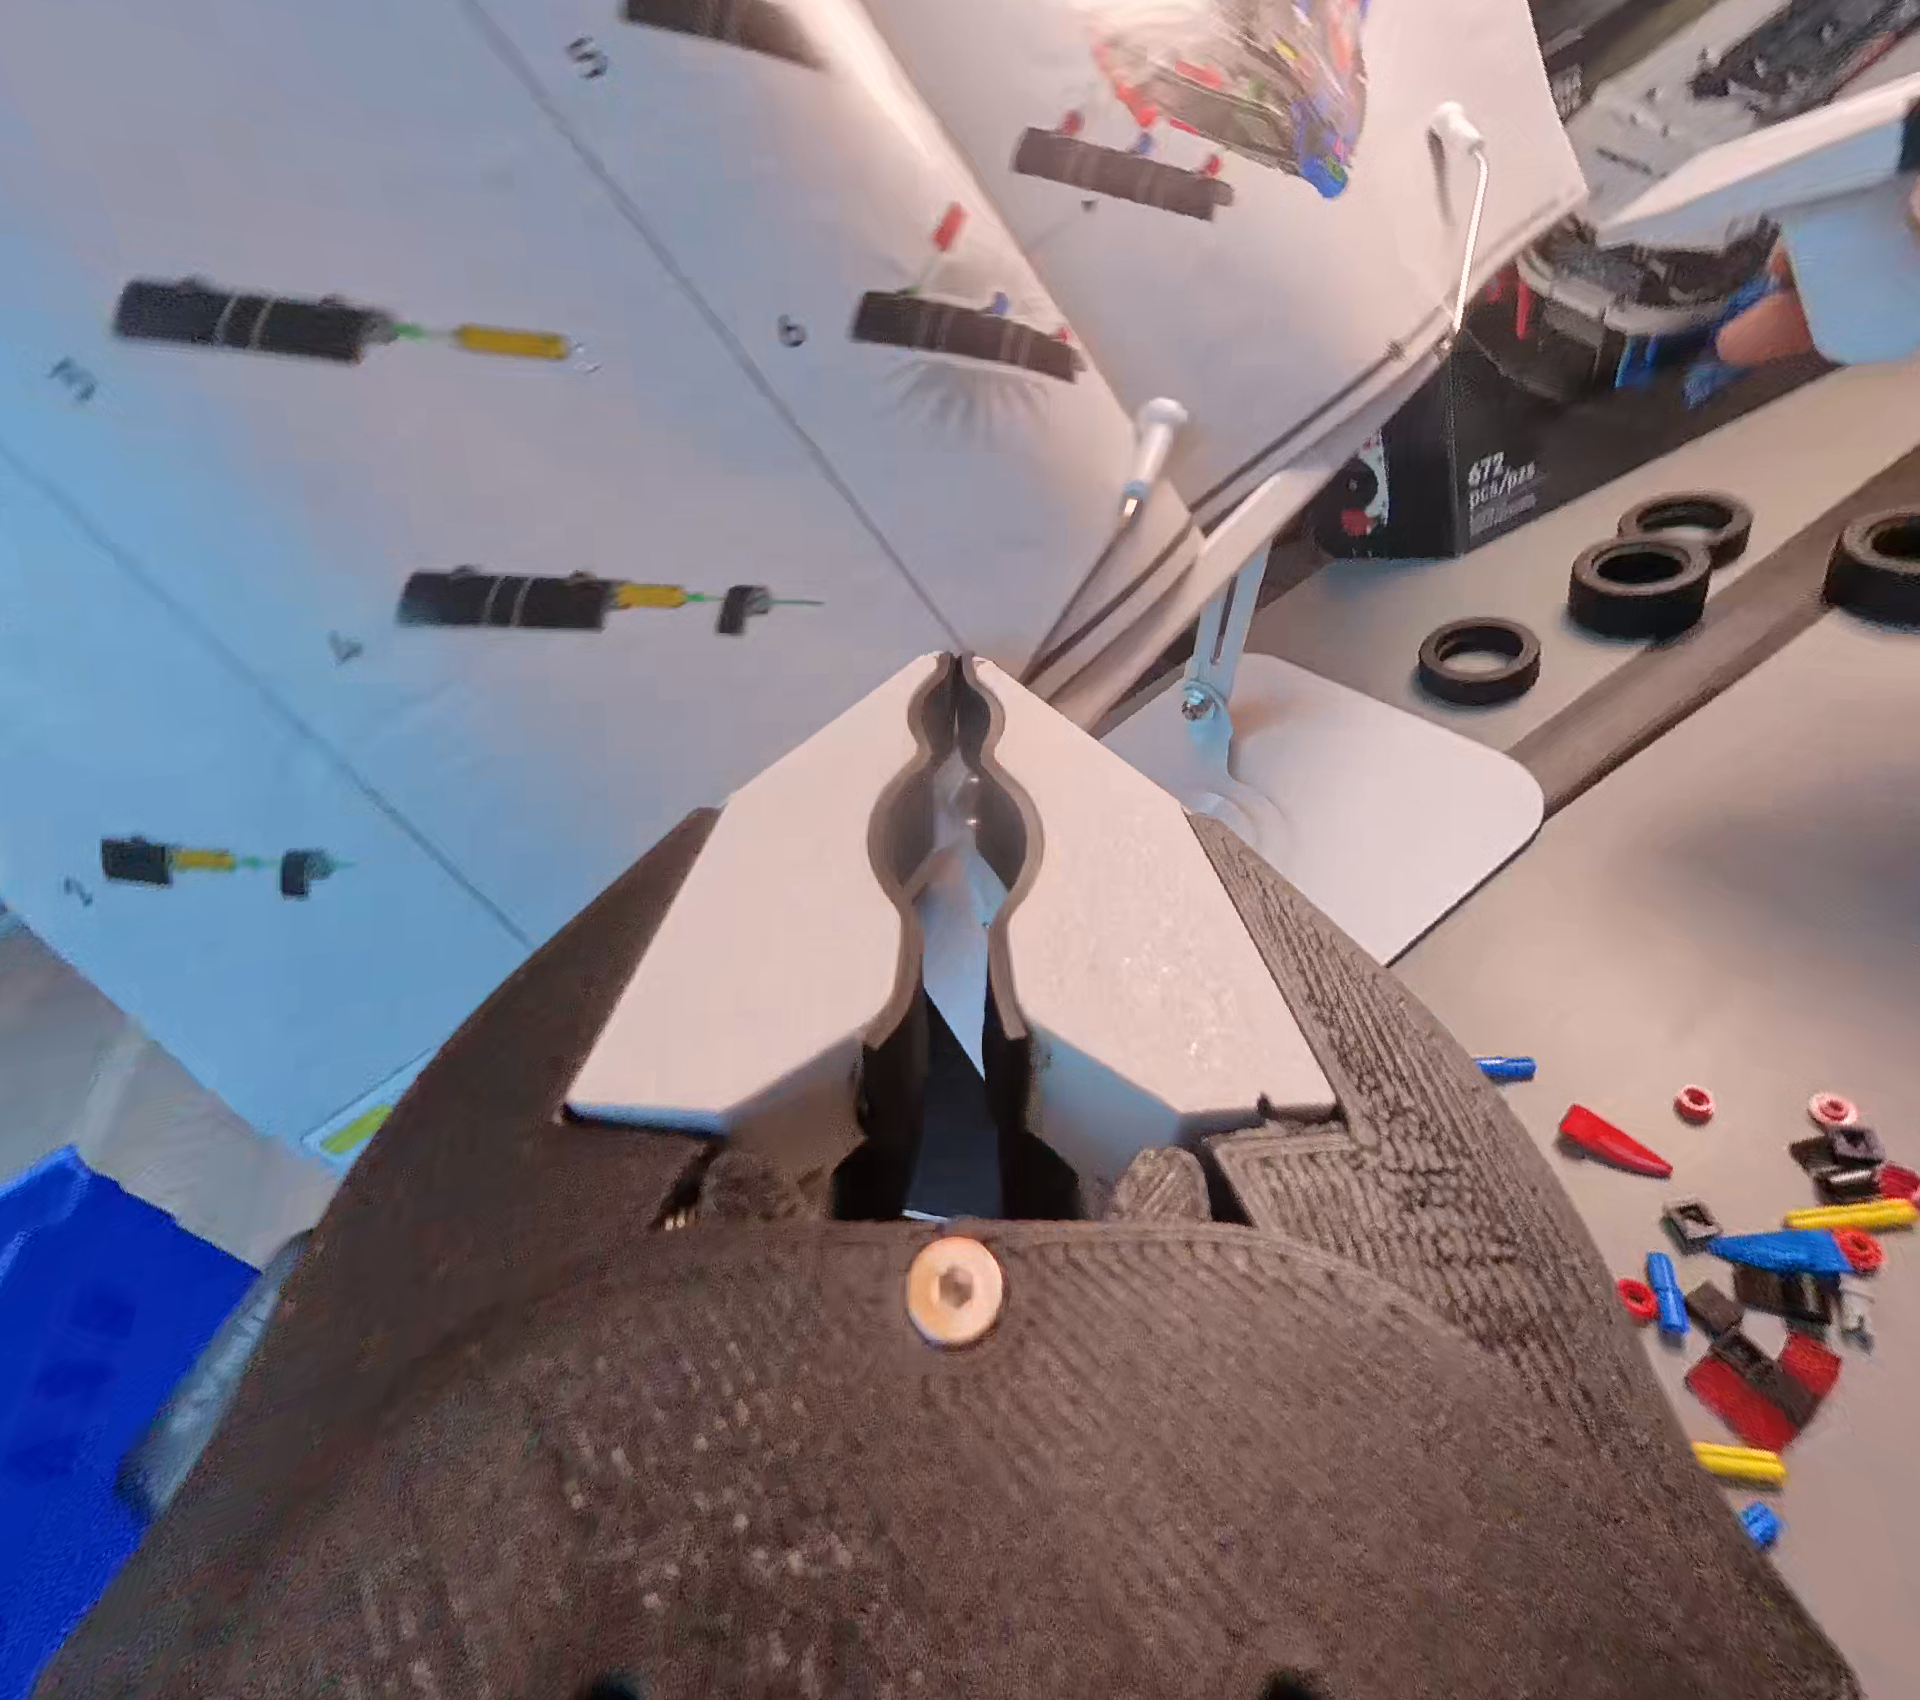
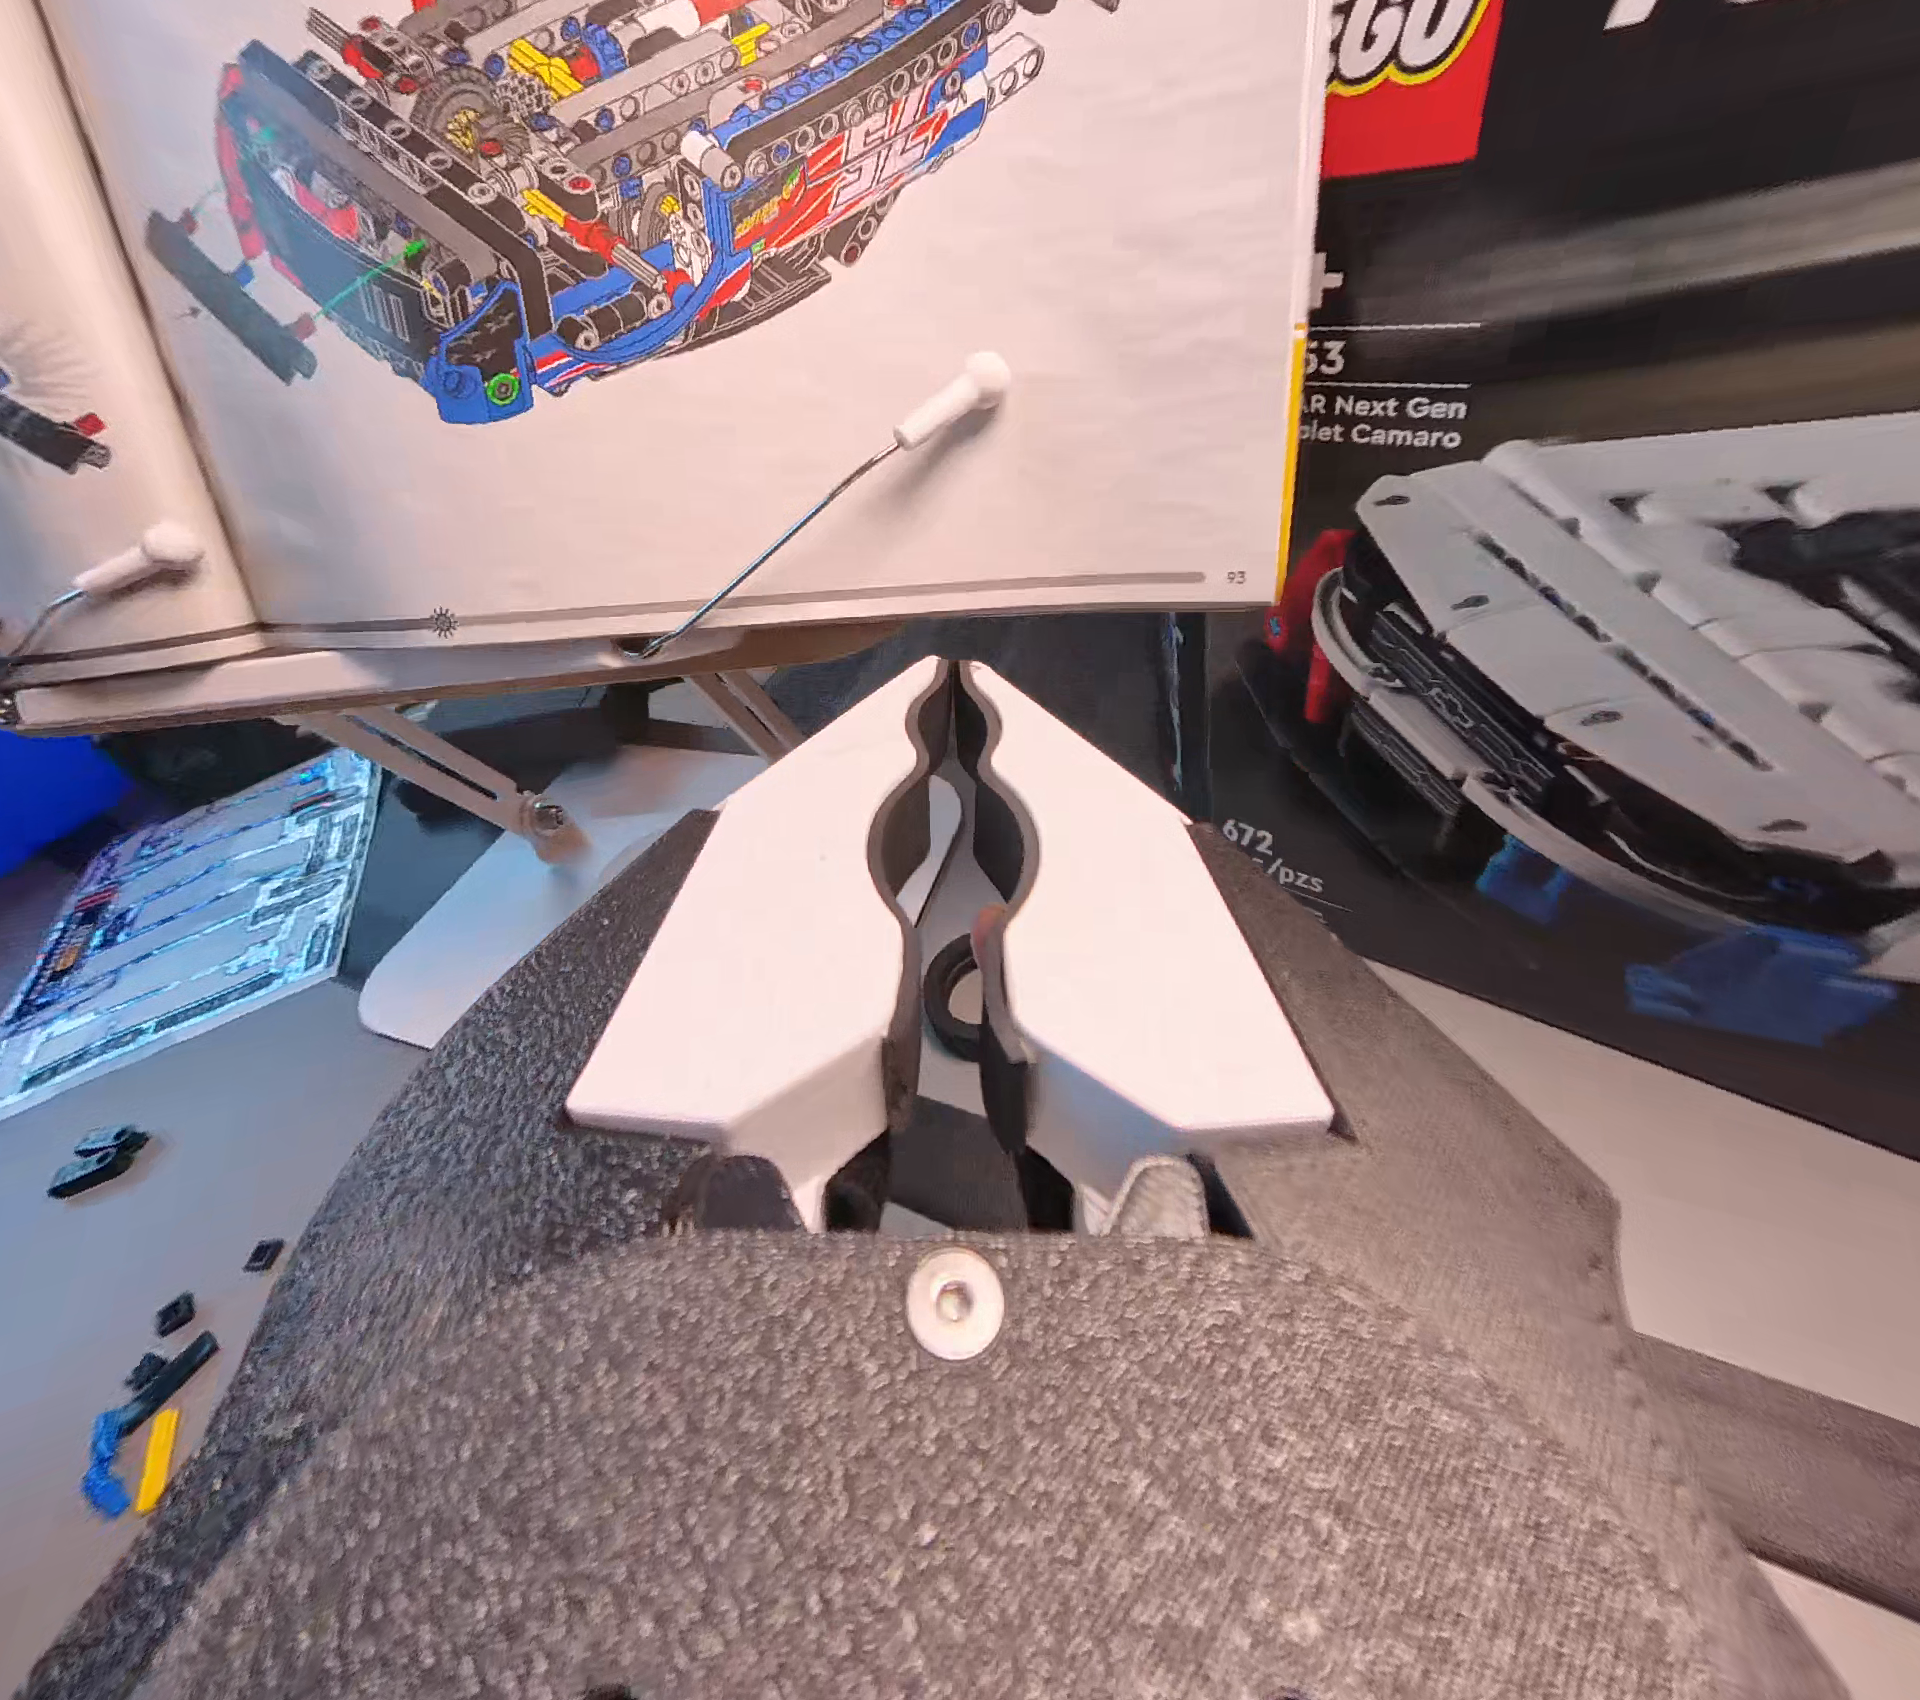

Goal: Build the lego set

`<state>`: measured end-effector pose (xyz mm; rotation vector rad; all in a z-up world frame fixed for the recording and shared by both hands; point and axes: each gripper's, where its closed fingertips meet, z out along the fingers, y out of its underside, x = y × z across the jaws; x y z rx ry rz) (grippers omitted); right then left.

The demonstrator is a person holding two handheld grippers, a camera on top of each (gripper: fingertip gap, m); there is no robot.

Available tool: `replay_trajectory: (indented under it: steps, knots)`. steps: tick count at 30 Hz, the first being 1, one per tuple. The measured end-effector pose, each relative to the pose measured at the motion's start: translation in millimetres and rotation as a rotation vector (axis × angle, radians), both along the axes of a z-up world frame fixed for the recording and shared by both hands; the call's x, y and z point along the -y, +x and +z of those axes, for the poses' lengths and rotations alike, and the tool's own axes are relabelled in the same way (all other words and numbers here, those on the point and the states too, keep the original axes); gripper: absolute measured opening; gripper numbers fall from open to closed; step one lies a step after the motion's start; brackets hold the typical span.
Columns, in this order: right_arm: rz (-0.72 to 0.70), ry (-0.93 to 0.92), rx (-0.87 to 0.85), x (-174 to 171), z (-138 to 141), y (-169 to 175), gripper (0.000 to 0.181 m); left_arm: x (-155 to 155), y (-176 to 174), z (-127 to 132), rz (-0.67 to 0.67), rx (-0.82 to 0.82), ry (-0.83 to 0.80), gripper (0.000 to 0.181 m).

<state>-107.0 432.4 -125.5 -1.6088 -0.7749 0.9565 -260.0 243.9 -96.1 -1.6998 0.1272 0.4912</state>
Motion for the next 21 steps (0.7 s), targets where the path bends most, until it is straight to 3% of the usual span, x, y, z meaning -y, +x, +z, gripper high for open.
replay_trajectory:
  steps: [1,4,8,11,12,17,21]
  knots:
    - [-0.011,0.032,-0.014,-1,5,7,0.003,6,-8,2,-0.005,0.078,0.040,0.000]
    - [0.010,0.087,-0.054,3,26,12,0.018,20,-25,6,-0.006,0.196,0.106,0.000]
    - [0.082,-0.009,-0.012,15,32,-20,0.039,17,11,12,-0.106,-0.020,0.075,0.000]
    - [-0.024,-0.036,0.032,5,23,-33,0.016,0,25,3,-0.108,-0.050,-0.037,0.028]
    - [-0.025,-0.038,0.019,7,22,-38,0.007,-4,21,2,-0.075,-0.070,-0.056,0.026]
    - [-0.042,-0.051,-0.034,7,9,-31,0.008,-13,9,-2,-0.066,-0.159,-0.098,0.012]
    - [0.025,-0.047,-0.091,15,5,-26,0.008,-10,10,-5,-0.106,0.009,-0.055,0.003]
